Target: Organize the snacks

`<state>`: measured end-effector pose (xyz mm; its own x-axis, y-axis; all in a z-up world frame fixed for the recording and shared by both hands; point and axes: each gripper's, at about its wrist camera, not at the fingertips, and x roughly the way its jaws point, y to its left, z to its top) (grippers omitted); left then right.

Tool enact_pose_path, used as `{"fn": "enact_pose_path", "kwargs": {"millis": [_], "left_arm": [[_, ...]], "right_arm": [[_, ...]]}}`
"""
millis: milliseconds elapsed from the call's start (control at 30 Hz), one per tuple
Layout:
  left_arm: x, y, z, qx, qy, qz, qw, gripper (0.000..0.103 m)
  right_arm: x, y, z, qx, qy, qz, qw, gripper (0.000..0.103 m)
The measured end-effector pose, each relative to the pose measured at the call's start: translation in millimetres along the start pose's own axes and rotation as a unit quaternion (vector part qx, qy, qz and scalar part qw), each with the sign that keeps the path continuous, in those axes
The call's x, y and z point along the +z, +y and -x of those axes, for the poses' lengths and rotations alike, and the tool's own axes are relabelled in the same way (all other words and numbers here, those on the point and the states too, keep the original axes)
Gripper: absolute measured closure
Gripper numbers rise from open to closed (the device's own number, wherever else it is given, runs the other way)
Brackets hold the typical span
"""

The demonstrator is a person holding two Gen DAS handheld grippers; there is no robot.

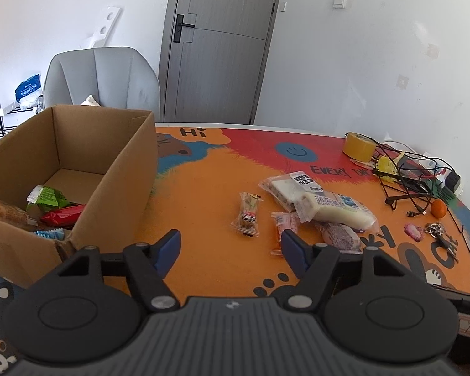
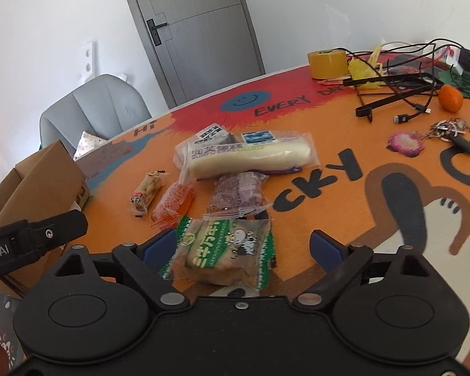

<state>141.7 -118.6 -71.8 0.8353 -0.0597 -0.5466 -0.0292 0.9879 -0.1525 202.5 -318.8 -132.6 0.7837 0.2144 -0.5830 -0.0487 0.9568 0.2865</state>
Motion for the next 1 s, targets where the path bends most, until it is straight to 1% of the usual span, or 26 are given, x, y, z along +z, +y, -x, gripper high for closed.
{"fn": "enact_pose_path", "kwargs": {"millis": [133,200,233,267,400,533,633,667,767,800,833,900,933,1000], "left_arm": [[-1,2,-4,0.003,0.002,0.006,1.0,0.033],[-1,1,-6,0.006,0.002,0.006,1.0,0.033],[-1,0,-7,0.006,0.004,0.007,1.0,0.033],[-1,-1,-8,0.006,0.005,0.007,0.9999,0.033],[-2,-8,-12,0.007,0.007,0.003,0.9999,0.033],[-3,-17,-17,0.005,0.012,-0.005,0.9999,0.033],[-3,-25,-21,0.003,0.013,-0.013,0.9998,0.033],[-3,-27,-22,0.002,0.014,-0.016,0.9998,0.033],[-3,-34,-27,0.0,0.016,-0.022,0.9996,0.033],[-2,-37,-29,-0.001,0.016,-0.024,0.9996,0.033],[-2,-39,-31,-0.002,0.017,-0.027,0.9995,0.033],[-1,-45,-35,-0.002,0.018,-0.032,0.9993,0.033],[0,-47,-38,-0.003,0.018,-0.035,0.9992,0.033],[0,-51,-44,-0.002,0.019,-0.039,0.9991,0.033]], "right_arm": [[-2,8,-5,-0.004,0.003,0.018,1.0,0.011],[-5,14,-6,-0.018,-0.002,0.045,0.999,0.027],[-5,14,-6,-0.015,-0.003,0.051,0.999,0.031],[-4,13,-5,-0.012,-0.003,0.051,0.999,0.037],[-2,2,-1,0.0,-0.003,0.043,0.999,0.045],[-1,-9,6,0.004,-0.006,0.026,1.0,0.049],[0,-19,10,-0.001,-0.011,0.014,1.0,0.052],[1,-23,12,0.002,-0.014,0.009,1.0,0.056],[4,-34,14,0.009,-0.014,-0.013,1.0,0.062],[5,-37,15,0.011,-0.015,-0.016,1.0,0.074],[5,-40,15,0.008,-0.018,-0.018,1.0,0.083],[8,-48,18,0.011,-0.023,-0.031,0.999,0.096],[10,-52,18,0.014,-0.024,-0.038,0.999,0.096],[12,-58,18,0.007,-0.026,-0.045,0.999,0.097]]}}
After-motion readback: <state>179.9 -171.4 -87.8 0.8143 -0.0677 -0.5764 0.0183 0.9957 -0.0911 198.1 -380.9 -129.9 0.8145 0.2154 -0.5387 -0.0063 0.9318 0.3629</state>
